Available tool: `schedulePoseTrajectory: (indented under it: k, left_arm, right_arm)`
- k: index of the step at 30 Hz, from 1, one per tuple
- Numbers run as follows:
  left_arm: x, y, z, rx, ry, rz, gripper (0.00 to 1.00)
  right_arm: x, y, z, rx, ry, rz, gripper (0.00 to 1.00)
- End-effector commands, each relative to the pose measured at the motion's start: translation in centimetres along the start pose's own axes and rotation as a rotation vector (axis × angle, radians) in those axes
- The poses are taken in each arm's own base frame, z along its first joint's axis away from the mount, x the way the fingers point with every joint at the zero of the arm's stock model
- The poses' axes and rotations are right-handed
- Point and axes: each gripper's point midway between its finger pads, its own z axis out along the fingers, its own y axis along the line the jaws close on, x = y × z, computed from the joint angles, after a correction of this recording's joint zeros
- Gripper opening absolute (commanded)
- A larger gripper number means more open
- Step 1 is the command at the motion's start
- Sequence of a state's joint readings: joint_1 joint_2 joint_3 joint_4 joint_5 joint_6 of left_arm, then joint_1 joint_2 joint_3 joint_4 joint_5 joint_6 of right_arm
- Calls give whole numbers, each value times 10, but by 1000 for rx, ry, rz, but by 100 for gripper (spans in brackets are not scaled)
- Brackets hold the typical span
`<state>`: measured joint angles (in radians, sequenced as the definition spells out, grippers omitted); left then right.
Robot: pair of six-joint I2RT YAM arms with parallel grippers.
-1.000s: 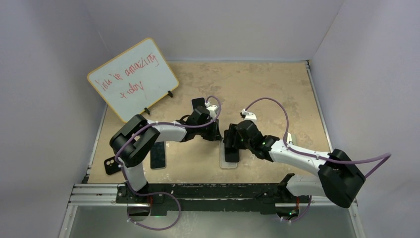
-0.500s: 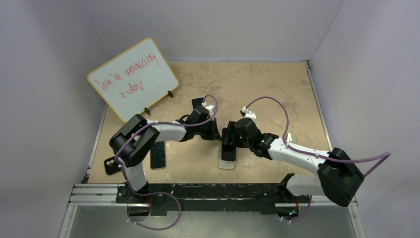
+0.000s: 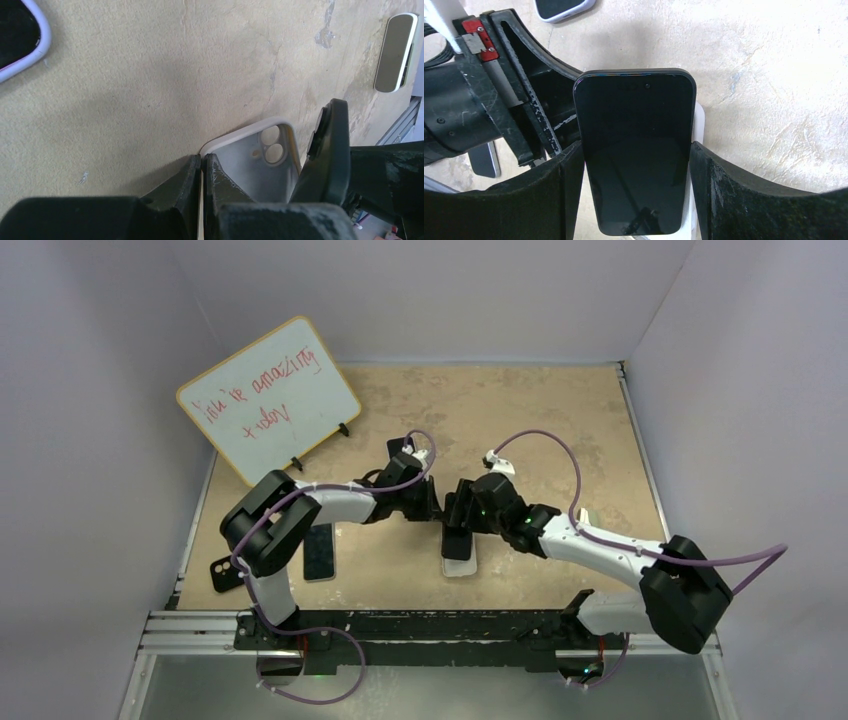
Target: Put the phone into the phone case
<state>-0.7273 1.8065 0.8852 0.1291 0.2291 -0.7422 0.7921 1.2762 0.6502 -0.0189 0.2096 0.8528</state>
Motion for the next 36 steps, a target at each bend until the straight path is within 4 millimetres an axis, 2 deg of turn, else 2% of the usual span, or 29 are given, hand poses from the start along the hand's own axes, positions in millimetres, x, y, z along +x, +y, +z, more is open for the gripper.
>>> schedulePoseTrajectory:
  k: [1, 6, 12, 17, 29, 34, 36]
  left_arm:
    - [-24, 18, -6, -79, -67, -68, 0]
    - [-34, 9, -4, -27, -77, -58, 0]
    - [-34, 7, -3, -17, -44, -9, 0]
    - [-36, -7, -3, 62, -38, 37, 0]
    - [-45, -10, -7, 141, -30, 28, 0]
    - [-53, -7, -17, 125, -55, 32, 13]
    - [-56, -3, -22, 108, -68, 28, 19]
  right_arm:
    - [-13, 21, 0, -60, -30, 23, 38]
    - [-7, 8, 8, -7, -41, -9, 38]
    - [-3, -16, 14, 67, -63, -138, 38]
    - [10, -23, 17, 82, -45, -230, 38]
    - [36, -29, 25, 138, -17, -321, 38]
    - [39, -30, 26, 170, -9, -281, 48]
    - [38, -21, 26, 152, 6, -275, 52]
